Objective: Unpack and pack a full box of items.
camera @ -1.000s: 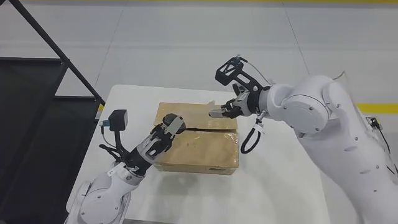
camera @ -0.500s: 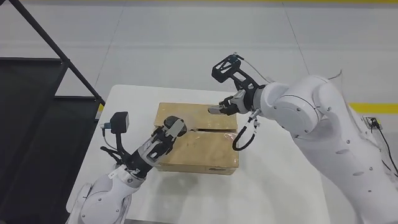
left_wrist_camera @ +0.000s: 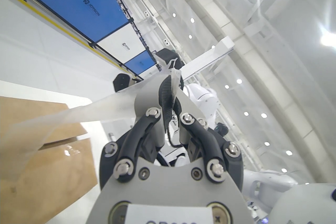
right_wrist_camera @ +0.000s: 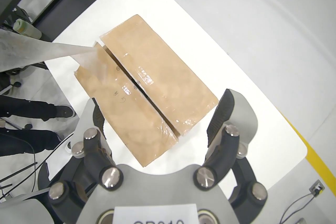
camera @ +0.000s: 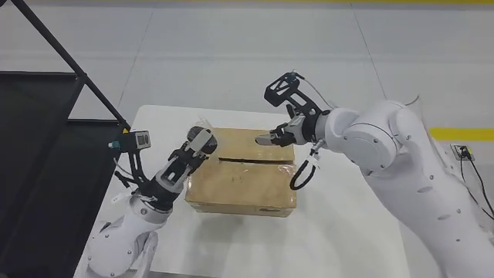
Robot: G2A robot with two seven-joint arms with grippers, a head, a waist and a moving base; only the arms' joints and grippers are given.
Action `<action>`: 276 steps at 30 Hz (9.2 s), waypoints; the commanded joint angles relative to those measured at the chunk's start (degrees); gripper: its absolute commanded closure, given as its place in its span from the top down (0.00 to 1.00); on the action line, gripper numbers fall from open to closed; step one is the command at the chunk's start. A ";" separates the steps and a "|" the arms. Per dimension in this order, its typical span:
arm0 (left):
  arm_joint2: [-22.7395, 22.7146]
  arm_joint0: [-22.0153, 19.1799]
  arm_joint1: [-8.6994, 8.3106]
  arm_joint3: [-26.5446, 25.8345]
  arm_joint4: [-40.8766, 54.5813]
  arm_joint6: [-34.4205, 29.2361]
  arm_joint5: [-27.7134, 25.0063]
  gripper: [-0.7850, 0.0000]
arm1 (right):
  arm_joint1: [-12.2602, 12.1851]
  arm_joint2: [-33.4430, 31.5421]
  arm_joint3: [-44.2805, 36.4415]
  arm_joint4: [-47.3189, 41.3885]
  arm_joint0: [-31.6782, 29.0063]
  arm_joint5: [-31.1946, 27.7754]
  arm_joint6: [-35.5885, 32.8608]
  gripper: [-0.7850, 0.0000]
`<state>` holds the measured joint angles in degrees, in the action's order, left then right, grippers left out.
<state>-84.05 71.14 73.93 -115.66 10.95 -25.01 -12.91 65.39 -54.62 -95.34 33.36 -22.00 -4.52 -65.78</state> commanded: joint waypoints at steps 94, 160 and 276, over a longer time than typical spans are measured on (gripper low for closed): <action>3.11 -14.93 -2.86 5.19 42.79 -16.15 26.62 0.00 | -4.75 6.60 6.75 -26.92 -3.71 -49.41 16.53 0.19; -1.94 -5.22 -5.17 7.32 25.80 -7.72 20.20 0.00 | -5.47 8.77 -19.12 17.23 -4.75 1.04 -0.86 0.00; -1.22 -1.22 -7.89 15.55 1.30 -4.83 22.32 0.00 | 15.00 44.88 15.10 20.64 21.99 -19.34 -14.65 0.00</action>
<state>-85.18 69.90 66.06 -100.15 12.25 -29.87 9.45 80.27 -9.71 -80.46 53.97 0.09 -23.78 -80.50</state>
